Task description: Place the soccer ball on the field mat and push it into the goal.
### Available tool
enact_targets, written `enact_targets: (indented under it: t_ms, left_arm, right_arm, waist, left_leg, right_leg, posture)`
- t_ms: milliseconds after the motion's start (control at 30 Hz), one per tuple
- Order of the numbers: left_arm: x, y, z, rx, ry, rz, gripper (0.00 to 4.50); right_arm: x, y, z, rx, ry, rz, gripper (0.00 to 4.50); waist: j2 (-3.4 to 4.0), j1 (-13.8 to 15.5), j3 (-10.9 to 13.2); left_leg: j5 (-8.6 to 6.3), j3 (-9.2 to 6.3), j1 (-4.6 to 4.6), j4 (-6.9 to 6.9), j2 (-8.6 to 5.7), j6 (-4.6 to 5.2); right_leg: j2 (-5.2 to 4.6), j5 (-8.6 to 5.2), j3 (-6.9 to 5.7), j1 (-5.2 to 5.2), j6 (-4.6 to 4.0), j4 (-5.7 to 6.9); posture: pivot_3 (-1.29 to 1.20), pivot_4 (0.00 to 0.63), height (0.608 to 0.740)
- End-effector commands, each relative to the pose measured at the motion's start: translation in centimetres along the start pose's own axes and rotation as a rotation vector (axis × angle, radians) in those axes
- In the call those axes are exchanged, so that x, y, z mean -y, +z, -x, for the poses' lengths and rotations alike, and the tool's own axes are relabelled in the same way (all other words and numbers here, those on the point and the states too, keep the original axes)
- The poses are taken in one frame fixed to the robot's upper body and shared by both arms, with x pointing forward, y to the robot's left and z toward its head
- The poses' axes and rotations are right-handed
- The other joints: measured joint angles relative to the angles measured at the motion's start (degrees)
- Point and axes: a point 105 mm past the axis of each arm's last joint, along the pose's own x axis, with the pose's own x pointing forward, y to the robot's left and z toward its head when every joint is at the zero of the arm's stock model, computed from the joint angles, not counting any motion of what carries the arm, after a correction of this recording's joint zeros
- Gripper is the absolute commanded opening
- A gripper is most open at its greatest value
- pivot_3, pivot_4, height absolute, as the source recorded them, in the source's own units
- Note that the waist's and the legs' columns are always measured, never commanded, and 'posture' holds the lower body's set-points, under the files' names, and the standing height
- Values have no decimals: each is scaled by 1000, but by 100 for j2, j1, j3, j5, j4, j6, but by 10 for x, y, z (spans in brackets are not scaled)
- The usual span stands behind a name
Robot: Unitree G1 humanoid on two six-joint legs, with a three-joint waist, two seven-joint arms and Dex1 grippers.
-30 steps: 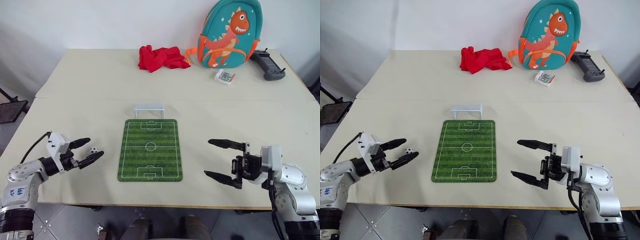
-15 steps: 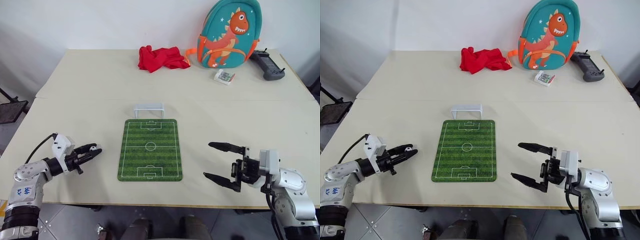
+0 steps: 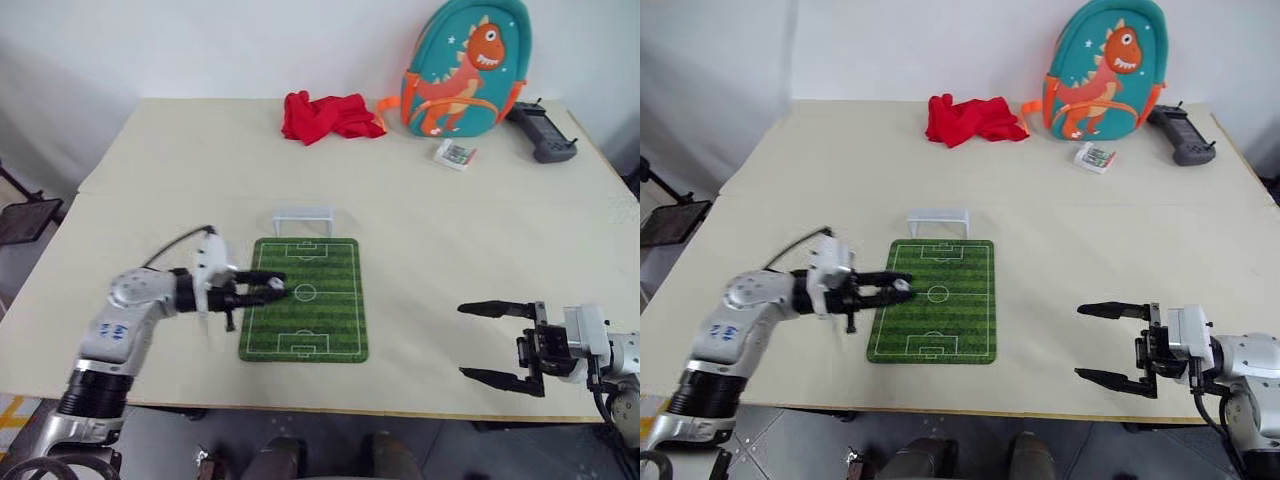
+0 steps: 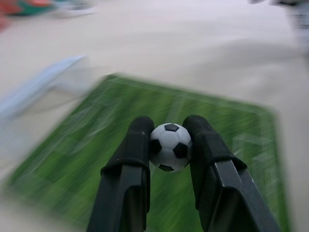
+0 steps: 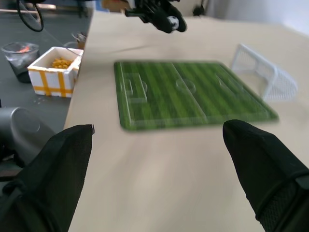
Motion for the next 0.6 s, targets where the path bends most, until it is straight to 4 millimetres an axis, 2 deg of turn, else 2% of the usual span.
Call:
enact_targets:
  t_ms: [33, 200, 400, 600]
  left_arm:
    - [24, -8, -21, -58, -118, -22, 856]
    - [35, -30, -28, -131, -143, -68, 856]
    - [42, -33, -29, -118, -157, -70, 856]
    - [35, -42, -26, -145, -93, -105, 856]
  right_arm:
    - [-5, 7, 2, 12, 52, 41, 4500]
    - [-10, 8, 2, 7, 53, 41, 4500]
    - [-13, 8, -3, 14, 41, 44, 4500]
    - [-16, 9, -14, 39, 53, 46, 4500]
  waist:
    - [0, -44, 0]
    - [-2, -44, 1]
    - [-2, 69, 1]
    - [-2, 82, 1]
  left_leg:
    - [0, 6, 0, 0, 5, 0]
    - [-1, 9, 3, 8, 11, -1]
    - [-1, 9, 2, 18, 8, -1]
    - [-1, 6, 2, 15, 8, -1]
  right_leg:
    - [4, 0, -1, -1, 0, 0]
    - [11, 0, 2, 0, 0, 1]
    - [11, 1, 33, 4, -1, -2]
    - [10, 1, 31, 3, -1, -3]
  posture:
    - [0, 150, 740]
    - [0, 150, 740]
    - [0, 150, 740]
    - [0, 150, 740]
